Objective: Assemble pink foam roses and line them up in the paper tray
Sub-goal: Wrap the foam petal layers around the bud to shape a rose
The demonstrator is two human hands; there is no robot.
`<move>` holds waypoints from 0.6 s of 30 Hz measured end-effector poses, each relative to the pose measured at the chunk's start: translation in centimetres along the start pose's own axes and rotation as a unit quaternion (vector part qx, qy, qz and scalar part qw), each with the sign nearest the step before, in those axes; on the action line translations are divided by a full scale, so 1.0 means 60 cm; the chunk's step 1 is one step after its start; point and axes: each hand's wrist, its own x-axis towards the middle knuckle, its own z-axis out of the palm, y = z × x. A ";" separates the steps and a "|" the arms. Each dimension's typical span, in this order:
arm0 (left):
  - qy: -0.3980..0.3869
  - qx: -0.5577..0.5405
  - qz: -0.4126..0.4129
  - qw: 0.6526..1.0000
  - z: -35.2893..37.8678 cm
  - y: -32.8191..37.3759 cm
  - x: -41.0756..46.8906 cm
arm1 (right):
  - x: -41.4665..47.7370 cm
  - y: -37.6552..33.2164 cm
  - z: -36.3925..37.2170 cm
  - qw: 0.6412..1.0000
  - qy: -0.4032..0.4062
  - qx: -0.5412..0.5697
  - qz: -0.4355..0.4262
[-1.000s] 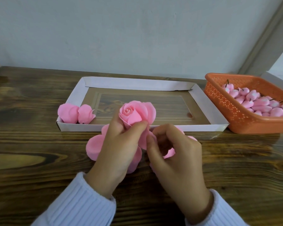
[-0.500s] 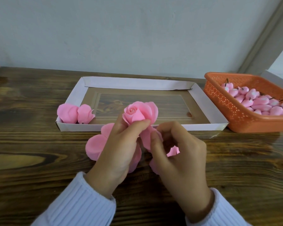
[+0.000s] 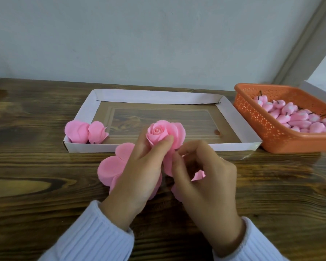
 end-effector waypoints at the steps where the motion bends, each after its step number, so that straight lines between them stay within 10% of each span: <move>1: 0.002 0.002 -0.002 1.000 0.000 0.000 0.000 | 0.000 0.000 0.001 1.000 -0.014 -0.014 -0.011; 9: 0.006 -0.003 -0.012 1.000 0.000 0.000 -0.002 | 0.002 0.003 -0.001 0.998 0.003 -0.027 -0.051; 18: -0.022 0.046 0.021 0.998 0.001 0.007 -0.006 | 0.008 0.010 -0.004 0.989 0.040 0.062 0.131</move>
